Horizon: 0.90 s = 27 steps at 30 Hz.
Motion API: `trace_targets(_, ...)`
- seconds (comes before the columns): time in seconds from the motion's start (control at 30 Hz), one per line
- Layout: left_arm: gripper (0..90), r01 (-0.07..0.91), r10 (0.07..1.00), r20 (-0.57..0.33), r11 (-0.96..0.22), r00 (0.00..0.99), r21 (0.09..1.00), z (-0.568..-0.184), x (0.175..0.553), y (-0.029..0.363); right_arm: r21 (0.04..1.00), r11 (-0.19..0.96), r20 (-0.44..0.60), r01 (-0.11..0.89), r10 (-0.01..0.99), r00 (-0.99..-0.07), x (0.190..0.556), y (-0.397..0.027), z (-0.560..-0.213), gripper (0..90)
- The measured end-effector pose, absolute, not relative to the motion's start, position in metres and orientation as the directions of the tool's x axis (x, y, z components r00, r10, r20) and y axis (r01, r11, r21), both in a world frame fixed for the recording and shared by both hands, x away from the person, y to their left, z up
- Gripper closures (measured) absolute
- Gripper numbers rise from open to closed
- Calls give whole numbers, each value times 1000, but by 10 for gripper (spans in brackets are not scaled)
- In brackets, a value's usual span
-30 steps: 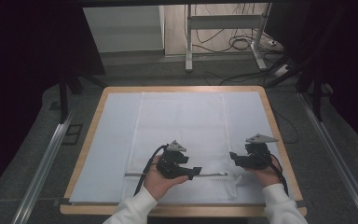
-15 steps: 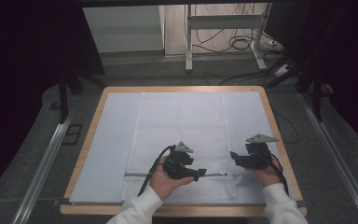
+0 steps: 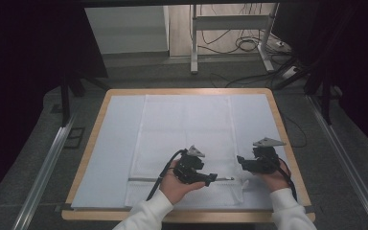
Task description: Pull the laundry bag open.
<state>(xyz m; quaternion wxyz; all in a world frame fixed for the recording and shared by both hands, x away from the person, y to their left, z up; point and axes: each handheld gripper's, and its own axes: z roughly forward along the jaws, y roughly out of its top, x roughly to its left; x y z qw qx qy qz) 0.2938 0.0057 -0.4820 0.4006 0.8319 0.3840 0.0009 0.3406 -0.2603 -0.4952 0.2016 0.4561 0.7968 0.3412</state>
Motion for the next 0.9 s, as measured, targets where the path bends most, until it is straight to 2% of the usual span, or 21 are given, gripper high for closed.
trace_targets(0.9,359,647,619,-317,-429,719,630,-494,298,-25,722,358,-18,592,865,-502,341,-260,-497,257)
